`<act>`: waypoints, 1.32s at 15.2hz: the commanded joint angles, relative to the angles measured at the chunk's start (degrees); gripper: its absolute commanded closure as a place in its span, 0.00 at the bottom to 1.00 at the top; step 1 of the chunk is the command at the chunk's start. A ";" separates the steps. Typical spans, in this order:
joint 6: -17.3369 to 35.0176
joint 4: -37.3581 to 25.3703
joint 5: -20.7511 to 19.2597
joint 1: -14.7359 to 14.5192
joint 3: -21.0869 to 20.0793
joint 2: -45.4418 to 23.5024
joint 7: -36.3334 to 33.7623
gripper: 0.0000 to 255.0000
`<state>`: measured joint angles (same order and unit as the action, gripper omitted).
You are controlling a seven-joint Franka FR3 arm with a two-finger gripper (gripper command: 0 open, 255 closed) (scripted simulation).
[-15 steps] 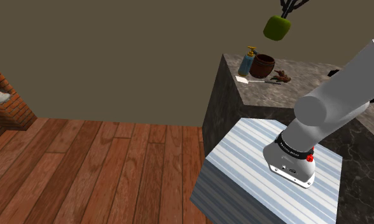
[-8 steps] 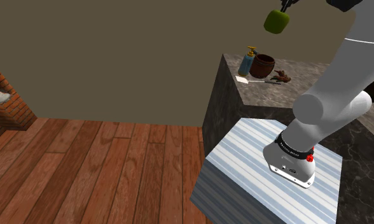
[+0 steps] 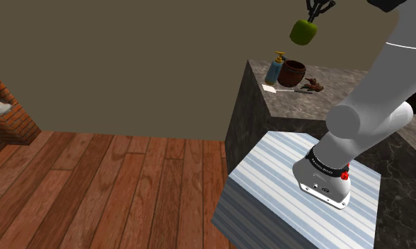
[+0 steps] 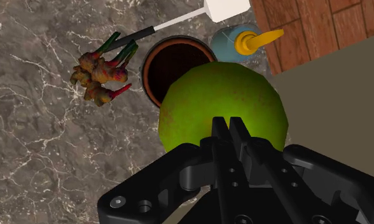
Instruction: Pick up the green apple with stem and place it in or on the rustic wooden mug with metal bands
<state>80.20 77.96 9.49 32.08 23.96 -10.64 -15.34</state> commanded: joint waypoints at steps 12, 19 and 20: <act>11.27 13.61 -1.05 -1.11 -0.36 2.60 0.39 1.00; 14.88 17.33 -1.04 -1.27 -0.44 2.72 0.68 1.00; 14.88 17.33 -1.04 -1.27 -0.44 2.71 0.68 1.00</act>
<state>95.00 95.21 8.44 30.80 23.51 -7.90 -14.67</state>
